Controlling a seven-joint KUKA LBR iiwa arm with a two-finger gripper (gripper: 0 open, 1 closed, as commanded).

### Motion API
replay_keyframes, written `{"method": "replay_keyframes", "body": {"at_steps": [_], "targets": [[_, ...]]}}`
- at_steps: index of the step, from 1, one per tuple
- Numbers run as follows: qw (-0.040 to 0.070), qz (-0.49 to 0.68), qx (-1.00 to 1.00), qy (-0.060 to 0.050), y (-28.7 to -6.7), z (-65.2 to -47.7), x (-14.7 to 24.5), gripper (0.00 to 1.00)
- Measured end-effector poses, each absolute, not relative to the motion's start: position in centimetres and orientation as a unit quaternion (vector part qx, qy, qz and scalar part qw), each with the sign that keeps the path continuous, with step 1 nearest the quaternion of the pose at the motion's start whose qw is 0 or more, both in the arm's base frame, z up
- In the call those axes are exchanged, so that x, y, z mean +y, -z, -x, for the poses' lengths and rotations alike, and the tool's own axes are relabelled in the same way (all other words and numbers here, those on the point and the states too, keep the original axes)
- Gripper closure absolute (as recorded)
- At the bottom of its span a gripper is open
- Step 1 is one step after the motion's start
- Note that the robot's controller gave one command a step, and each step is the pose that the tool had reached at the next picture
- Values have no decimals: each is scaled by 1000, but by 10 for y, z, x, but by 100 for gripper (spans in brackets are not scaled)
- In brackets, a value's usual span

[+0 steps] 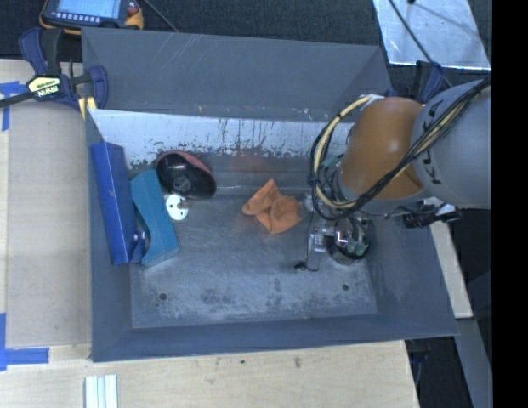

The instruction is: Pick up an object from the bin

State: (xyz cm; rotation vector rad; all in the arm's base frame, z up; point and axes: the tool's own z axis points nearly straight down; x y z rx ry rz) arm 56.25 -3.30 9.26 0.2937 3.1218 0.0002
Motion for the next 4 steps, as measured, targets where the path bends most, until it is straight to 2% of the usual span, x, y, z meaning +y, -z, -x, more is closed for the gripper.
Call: {"method": "replay_keyframes", "body": {"at_steps": [1, 2, 3, 4], "targets": [[3, -121, 993, 0, -71, -582, -19, 100], [3, -121, 993, 0, -71, -582, -19, 100], [-3, -122, 993, 0, -110, -578, -15, 100], [2, -134, 991, 0, -152, -601, -13, 100]]}}
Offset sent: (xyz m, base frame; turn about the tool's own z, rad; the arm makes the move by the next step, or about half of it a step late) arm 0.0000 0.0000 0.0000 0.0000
